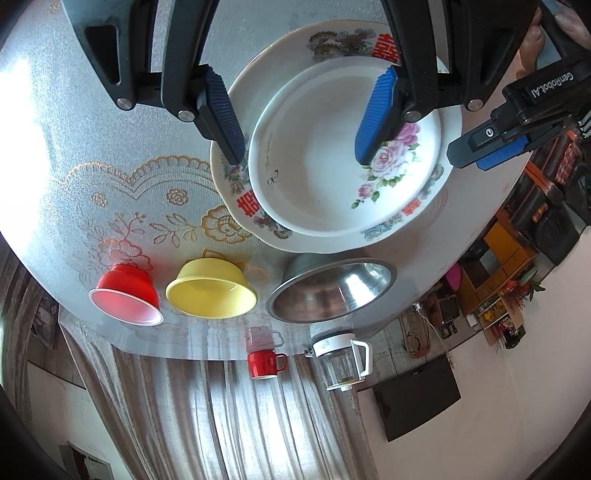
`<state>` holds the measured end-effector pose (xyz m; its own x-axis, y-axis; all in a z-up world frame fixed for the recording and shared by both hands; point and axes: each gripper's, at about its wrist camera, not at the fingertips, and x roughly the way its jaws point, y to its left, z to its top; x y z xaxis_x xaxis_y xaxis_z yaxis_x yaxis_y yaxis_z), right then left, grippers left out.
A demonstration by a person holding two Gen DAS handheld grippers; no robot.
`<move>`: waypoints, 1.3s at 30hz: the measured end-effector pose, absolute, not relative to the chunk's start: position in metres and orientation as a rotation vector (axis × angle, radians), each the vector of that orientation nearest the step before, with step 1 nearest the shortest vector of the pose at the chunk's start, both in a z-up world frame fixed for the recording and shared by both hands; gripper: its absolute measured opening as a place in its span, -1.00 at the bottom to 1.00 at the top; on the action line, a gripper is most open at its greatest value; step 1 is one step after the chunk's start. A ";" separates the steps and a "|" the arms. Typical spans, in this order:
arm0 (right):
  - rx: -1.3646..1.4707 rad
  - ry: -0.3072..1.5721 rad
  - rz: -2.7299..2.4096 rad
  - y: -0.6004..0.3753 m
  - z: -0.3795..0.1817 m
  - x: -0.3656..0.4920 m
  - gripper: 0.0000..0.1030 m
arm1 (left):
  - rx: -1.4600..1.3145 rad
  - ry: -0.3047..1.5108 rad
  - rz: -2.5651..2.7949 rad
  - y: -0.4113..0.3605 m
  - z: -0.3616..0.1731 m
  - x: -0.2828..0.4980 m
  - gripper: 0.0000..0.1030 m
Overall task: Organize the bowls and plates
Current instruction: 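Move the left gripper to the steel basin rim and grasp it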
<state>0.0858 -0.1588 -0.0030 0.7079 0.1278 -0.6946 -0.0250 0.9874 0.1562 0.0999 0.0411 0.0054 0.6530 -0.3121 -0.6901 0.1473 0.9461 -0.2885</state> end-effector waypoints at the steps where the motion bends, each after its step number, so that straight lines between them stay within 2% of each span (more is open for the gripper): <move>1: 0.144 0.781 0.088 -0.160 -0.002 0.087 0.22 | -0.223 0.820 -0.254 0.045 0.005 0.102 0.39; 12: 0.211 0.806 0.157 -0.166 0.005 0.116 0.22 | -0.238 0.844 -0.225 0.062 0.001 0.131 0.48; 14: 0.234 0.815 0.176 -0.167 0.006 0.124 0.22 | -0.251 0.851 -0.216 0.065 0.001 0.137 0.59; 18: 0.249 0.821 0.197 -0.166 0.009 0.138 0.22 | -0.332 0.836 -0.173 0.080 0.002 0.151 0.67; 36: 0.297 0.895 0.190 -0.169 -0.003 0.232 0.22 | -0.292 0.876 -0.198 0.058 0.001 0.256 0.64; 39: 0.313 0.914 0.181 -0.171 -0.007 0.248 0.22 | -0.267 0.882 -0.204 0.049 -0.002 0.273 0.58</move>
